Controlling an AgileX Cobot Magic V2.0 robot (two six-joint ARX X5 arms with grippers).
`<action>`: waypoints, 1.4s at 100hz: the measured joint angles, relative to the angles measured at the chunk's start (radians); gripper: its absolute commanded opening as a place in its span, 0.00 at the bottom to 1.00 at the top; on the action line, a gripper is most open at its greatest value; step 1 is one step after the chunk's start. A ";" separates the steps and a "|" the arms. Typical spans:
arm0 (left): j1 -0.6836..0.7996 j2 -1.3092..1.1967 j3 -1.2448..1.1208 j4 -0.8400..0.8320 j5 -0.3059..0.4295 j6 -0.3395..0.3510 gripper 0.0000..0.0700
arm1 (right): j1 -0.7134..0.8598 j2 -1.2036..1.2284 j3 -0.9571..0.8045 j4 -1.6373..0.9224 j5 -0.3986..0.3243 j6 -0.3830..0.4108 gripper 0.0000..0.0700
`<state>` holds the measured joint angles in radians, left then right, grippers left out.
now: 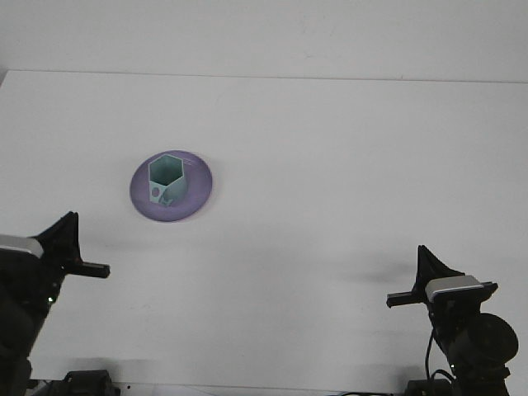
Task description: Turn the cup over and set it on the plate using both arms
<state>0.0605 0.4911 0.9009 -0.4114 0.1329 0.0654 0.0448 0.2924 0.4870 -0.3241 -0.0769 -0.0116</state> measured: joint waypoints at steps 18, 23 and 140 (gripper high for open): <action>0.000 -0.228 -0.409 0.153 0.054 -0.035 0.02 | 0.000 -0.008 0.000 0.000 0.028 0.002 0.00; 0.000 -0.269 -0.459 0.171 0.054 -0.064 0.02 | 0.000 -0.014 0.000 0.000 0.028 0.002 0.00; 0.000 -0.314 -0.511 0.314 -0.005 -0.056 0.02 | 0.000 -0.031 0.000 -0.052 0.023 0.081 0.00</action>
<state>0.0605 0.1772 0.3897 -0.0975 0.1280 0.0097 0.0448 0.2615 0.4870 -0.3759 -0.0540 0.0692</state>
